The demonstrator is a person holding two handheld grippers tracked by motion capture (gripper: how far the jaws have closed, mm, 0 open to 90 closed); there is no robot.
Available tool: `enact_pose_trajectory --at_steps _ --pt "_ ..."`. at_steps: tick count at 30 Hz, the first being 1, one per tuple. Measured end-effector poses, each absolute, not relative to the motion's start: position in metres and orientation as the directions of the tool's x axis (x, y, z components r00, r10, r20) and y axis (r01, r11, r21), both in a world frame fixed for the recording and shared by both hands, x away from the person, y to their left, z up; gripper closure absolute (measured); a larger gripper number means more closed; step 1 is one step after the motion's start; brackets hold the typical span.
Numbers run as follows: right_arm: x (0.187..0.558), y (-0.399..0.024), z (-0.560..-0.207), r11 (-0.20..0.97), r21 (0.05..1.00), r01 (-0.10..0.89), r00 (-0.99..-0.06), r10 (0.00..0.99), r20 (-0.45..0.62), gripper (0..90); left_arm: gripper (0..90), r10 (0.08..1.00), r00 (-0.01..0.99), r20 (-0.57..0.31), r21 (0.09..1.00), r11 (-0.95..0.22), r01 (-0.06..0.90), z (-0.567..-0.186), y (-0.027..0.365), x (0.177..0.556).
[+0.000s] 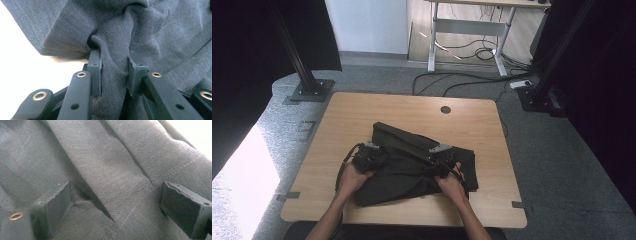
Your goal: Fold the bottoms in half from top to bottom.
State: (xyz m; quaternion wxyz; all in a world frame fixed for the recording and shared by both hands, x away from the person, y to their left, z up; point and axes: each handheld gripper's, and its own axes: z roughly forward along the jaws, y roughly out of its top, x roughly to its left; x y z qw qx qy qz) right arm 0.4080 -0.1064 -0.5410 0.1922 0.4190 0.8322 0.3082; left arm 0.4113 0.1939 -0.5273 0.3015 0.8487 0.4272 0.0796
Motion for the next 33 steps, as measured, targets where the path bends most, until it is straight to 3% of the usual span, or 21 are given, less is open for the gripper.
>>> enact_pose_trajectory --at_steps 2,7,9,14,23,33 --pt "0.407 -0.107 -0.537 0.458 0.670 0.584 -0.571 0.818 -0.061 14.3 69.6 0.770 0.625 -0.131 0.583 -0.450 0.677 -0.527 0.196 0.412" --pt "0.401 -0.115 -0.525 0.424 0.694 0.582 -0.510 0.855 -0.095 13.4 69.9 0.769 0.621 -0.154 0.591 -0.432 0.682 -0.522 0.199 0.413" --pt "0.403 -0.118 -0.529 0.398 0.681 0.615 -0.492 0.868 -0.063 12.7 70.1 0.764 0.624 -0.166 0.605 -0.420 0.676 -0.515 0.201 0.412" --pt "0.408 -0.116 -0.542 0.358 0.670 0.650 -0.471 0.882 -0.014 5.1 70.1 0.737 0.653 -0.174 0.650 -0.412 0.638 -0.492 0.201 0.409" --pt "0.412 -0.098 -0.546 0.365 0.662 0.654 -0.474 0.881 -0.018 0.4 70.6 0.676 0.725 -0.128 0.726 -0.435 0.533 -0.434 0.178 0.403" --pt "0.413 -0.071 -0.547 0.377 0.678 0.631 -0.497 0.868 -0.021 0.7 70.7 0.626 0.771 -0.116 0.736 -0.467 0.490 -0.405 0.147 0.409"
